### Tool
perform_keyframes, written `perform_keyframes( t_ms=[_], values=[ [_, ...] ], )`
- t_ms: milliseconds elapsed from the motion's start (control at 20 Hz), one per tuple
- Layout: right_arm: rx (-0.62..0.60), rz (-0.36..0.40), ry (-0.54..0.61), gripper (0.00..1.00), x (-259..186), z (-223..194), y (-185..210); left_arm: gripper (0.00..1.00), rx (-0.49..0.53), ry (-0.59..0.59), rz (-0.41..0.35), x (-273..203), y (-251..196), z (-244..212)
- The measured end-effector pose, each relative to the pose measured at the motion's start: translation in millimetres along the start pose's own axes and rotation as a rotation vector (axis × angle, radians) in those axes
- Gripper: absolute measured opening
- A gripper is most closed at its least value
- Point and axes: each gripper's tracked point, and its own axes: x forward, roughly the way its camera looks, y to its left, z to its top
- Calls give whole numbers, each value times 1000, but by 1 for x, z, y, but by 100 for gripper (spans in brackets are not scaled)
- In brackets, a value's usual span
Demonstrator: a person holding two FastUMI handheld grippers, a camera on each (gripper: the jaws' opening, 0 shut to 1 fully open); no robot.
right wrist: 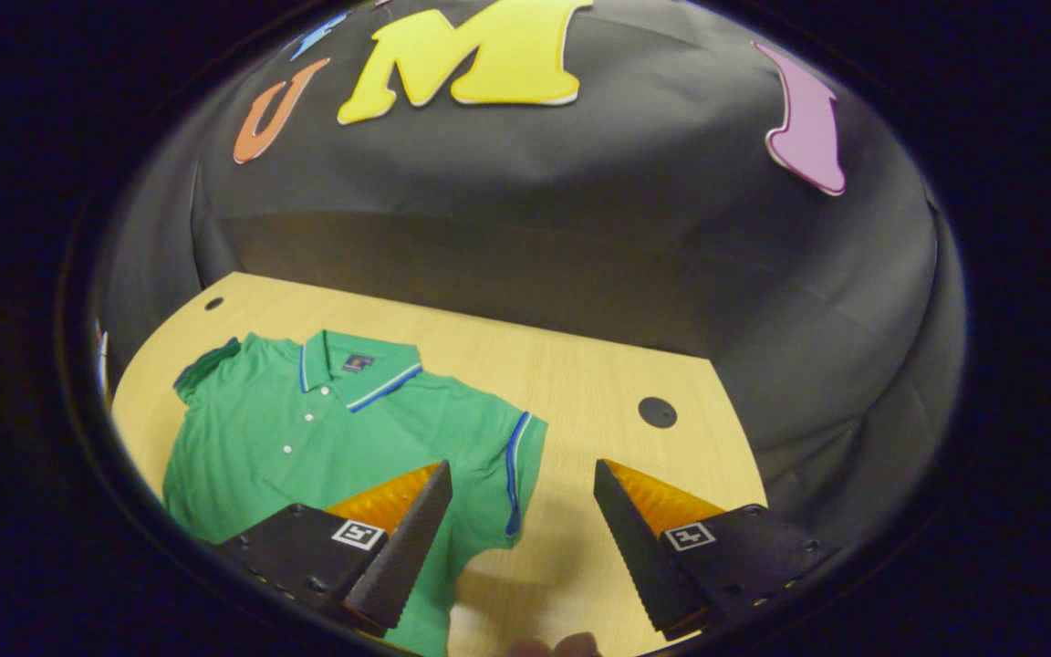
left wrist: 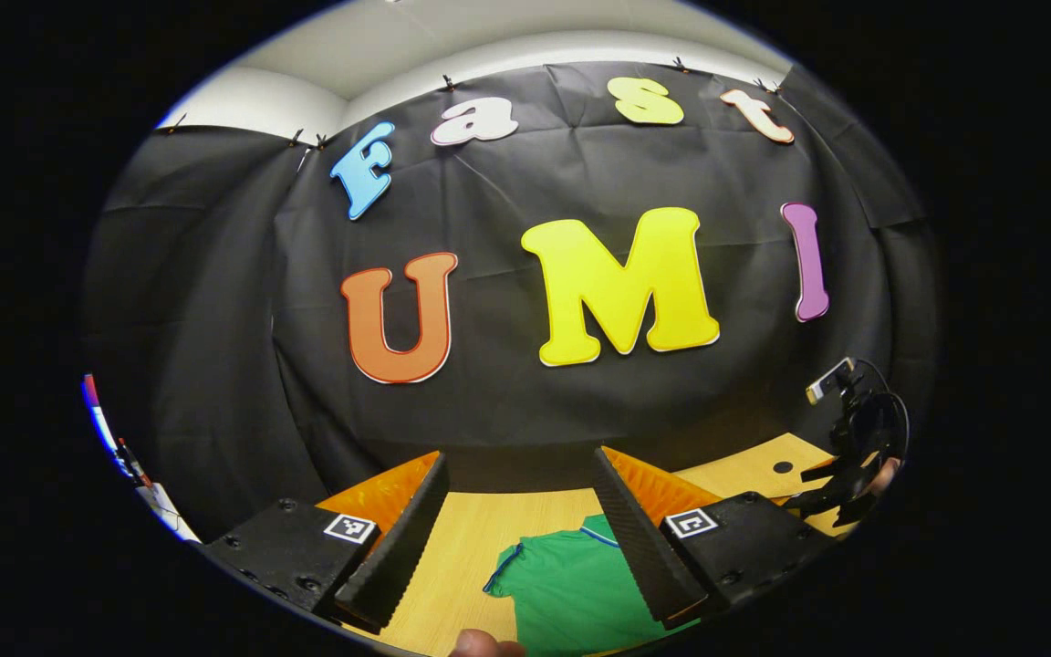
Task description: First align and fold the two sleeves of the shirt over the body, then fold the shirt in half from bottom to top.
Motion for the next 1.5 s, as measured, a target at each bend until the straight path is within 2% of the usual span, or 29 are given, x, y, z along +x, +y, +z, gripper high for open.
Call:
perform_keyframes(
  t_ms=[200,350,400,500,650,700,750,850,900,950,1250,1500],
  values=[
    [12,5,76,95,49,-24,-10,99,-20,44,6,3,-10,-8],
    [56,15,123,96,65,-38,-8,99,-5,41,10,5,-10,-3],
    [76,17,141,92,68,-42,-7,99,-5,34,9,5,-11,0],
    [125,20,182,77,72,-53,-5,99,-2,25,8,7,-12,5],
    [182,40,208,40,72,-57,-1,99,-5,26,-1,8,-15,5],
    [193,48,213,35,73,-59,1,99,-6,27,-3,8,-16,6],
    [201,54,214,20,73,-59,2,99,-7,26,-5,9,-17,5],
    [215,59,223,5,73,-58,1,99,-6,24,-4,7,-15,6],
    [227,65,226,6,72,-60,3,99,-7,23,-5,6,-14,7],
    [237,66,229,0,71,-56,2,99,-8,23,-4,4,-14,7],
    [246,67,174,0,49,-31,4,99,-27,33,14,-1,-5,3],
    [259,99,125,0,26,7,43,99,-64,36,26,-8,0,2]
  ],
)
